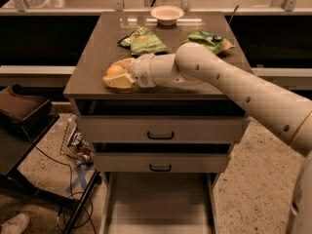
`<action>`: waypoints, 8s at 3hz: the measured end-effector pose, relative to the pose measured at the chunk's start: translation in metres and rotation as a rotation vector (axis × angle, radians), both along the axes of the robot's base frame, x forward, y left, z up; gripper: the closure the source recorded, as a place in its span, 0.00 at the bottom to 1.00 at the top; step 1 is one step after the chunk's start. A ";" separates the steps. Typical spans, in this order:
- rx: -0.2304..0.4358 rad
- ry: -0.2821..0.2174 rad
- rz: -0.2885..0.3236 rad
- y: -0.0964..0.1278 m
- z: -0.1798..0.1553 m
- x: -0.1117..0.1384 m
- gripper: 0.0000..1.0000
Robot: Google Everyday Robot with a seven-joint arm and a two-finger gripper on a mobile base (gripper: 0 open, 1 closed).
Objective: Place orange into bottom drawer
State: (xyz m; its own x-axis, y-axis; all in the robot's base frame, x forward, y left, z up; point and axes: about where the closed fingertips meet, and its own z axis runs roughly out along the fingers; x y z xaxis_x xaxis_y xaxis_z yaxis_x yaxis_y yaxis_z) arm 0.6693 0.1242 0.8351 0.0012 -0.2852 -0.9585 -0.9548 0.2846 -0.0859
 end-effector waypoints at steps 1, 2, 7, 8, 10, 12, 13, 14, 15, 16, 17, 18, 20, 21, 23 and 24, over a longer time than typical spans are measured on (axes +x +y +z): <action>-0.002 -0.001 0.003 0.002 0.001 -0.002 1.00; -0.035 -0.002 -0.019 -0.010 0.015 -0.017 1.00; -0.062 0.438 0.069 -0.139 -0.066 -0.189 1.00; -0.016 0.434 0.027 -0.136 -0.106 -0.193 1.00; 0.145 0.372 -0.104 -0.129 -0.232 -0.245 1.00; 0.143 0.291 -0.184 -0.102 -0.346 -0.278 1.00; 0.115 0.335 -0.156 -0.092 -0.392 -0.265 1.00; 0.108 0.335 -0.136 -0.083 -0.400 -0.259 1.00; 0.114 0.311 -0.121 -0.073 -0.397 -0.256 1.00; 0.060 0.246 -0.152 -0.075 -0.438 -0.234 1.00; 0.016 0.200 -0.172 -0.085 -0.500 -0.213 1.00; -0.008 0.207 -0.171 -0.095 -0.550 -0.202 1.00; -0.089 0.305 -0.162 -0.105 -0.634 -0.187 1.00; -0.128 0.349 -0.165 -0.101 -0.658 -0.178 1.00; -0.130 0.355 -0.158 -0.097 -0.661 -0.179 0.62; -0.129 0.356 -0.156 -0.095 -0.661 -0.179 0.39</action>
Offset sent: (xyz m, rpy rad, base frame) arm -0.0430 -0.0374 0.0424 -0.0963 -0.0047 -0.0692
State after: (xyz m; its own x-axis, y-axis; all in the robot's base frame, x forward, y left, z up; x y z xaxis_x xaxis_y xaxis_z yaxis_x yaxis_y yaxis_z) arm 0.4900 0.0292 0.1742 -0.3765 -0.3739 -0.8476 -0.8778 0.4365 0.1973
